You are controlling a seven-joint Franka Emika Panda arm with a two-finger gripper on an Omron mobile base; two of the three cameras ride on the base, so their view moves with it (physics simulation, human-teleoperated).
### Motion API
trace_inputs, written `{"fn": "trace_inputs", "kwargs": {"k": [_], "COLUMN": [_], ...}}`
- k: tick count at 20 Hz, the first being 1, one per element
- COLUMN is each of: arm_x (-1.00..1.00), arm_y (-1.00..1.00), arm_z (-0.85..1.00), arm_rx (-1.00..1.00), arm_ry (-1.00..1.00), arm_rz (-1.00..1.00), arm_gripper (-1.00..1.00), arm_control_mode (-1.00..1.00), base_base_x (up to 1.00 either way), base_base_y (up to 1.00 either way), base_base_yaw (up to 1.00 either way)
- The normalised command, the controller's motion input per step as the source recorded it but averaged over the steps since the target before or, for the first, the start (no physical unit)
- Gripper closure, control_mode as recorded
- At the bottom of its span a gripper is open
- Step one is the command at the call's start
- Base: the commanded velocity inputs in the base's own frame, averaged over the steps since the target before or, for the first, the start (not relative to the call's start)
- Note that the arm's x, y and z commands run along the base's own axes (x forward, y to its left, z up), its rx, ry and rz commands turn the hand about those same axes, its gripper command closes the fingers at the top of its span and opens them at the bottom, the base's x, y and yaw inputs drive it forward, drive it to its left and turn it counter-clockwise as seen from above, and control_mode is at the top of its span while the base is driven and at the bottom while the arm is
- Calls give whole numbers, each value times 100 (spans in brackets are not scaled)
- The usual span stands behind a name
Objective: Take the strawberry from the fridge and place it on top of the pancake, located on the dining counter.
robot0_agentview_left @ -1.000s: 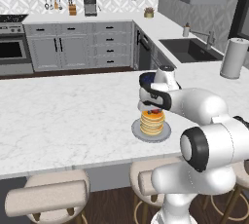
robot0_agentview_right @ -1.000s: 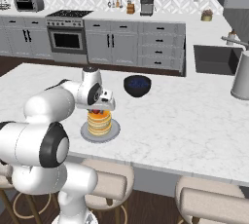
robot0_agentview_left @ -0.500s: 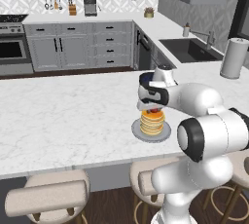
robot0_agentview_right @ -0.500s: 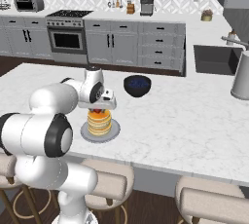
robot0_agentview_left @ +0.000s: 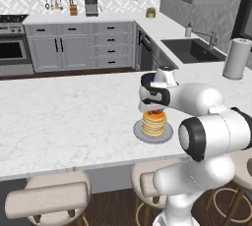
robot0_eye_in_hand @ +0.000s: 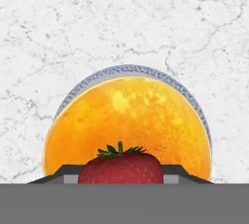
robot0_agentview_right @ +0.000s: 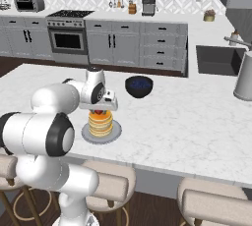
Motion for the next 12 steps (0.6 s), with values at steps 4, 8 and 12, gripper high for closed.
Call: {"fn": "trace_inputs", "kwargs": {"k": [4,8,12], "arm_x": [-14,-2,0], "arm_y": [0,0,0], "arm_z": [0,2,28], "arm_rx": [0,0,-3], "arm_ry": [0,0,0], "arm_rz": [0,0,0], "arm_gripper": [-100,-100,-100], "arm_control_mode": [-100,-100,-100], "base_base_x": [0,0,0], "base_base_y": [0,0,0], "base_base_yaw": [0,0,0]}}
